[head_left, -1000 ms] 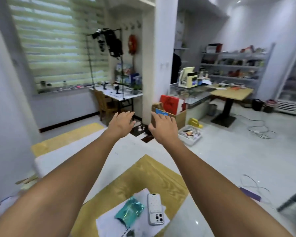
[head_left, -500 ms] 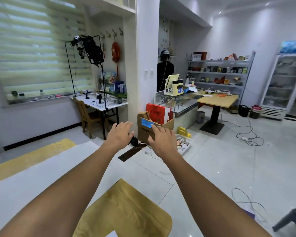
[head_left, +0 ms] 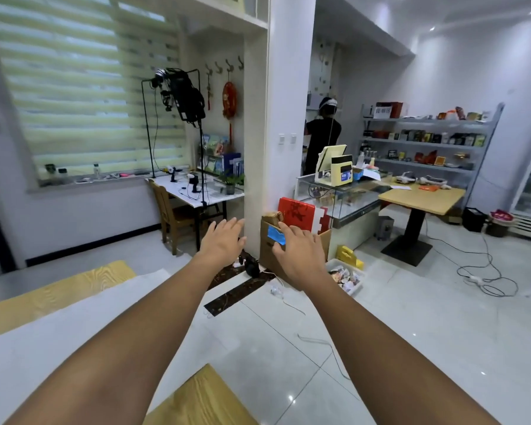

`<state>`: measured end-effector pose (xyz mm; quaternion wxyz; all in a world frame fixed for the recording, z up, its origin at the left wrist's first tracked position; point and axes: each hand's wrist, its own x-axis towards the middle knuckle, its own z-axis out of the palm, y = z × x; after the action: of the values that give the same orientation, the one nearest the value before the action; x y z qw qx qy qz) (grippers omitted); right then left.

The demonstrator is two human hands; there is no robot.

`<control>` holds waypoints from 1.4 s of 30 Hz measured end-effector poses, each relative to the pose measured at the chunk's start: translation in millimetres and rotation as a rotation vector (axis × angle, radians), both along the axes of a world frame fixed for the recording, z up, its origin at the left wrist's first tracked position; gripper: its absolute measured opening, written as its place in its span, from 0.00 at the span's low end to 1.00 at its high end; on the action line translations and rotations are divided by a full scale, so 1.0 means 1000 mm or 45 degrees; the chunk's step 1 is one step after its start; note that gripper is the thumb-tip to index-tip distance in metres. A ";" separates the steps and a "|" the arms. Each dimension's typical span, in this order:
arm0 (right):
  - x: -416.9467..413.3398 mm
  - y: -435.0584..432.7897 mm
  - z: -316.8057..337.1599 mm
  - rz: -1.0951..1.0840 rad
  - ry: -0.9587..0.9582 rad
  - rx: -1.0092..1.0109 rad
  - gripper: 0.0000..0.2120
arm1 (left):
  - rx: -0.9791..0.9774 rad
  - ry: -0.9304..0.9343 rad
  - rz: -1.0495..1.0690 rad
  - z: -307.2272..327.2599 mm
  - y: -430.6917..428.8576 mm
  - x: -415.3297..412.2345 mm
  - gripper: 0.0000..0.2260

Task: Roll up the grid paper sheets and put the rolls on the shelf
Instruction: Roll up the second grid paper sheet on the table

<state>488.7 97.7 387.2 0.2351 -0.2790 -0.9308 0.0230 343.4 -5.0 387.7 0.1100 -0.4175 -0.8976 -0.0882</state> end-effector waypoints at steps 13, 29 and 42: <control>-0.085 0.141 -0.022 0.325 -0.079 -0.014 0.25 | -0.067 -0.055 0.353 -0.024 0.120 -0.055 0.24; -0.220 0.205 -0.035 0.891 -0.056 -0.047 0.26 | -0.115 -0.050 0.889 -0.033 0.148 -0.132 0.24; -0.462 0.132 -0.076 1.420 -0.167 0.073 0.25 | -0.024 -0.094 1.307 -0.087 0.065 -0.312 0.23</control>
<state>26.4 229.7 310.9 0.1365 0.2612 -0.9502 0.1012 31.2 59.7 301.1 0.1035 0.0793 -0.9910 -0.0295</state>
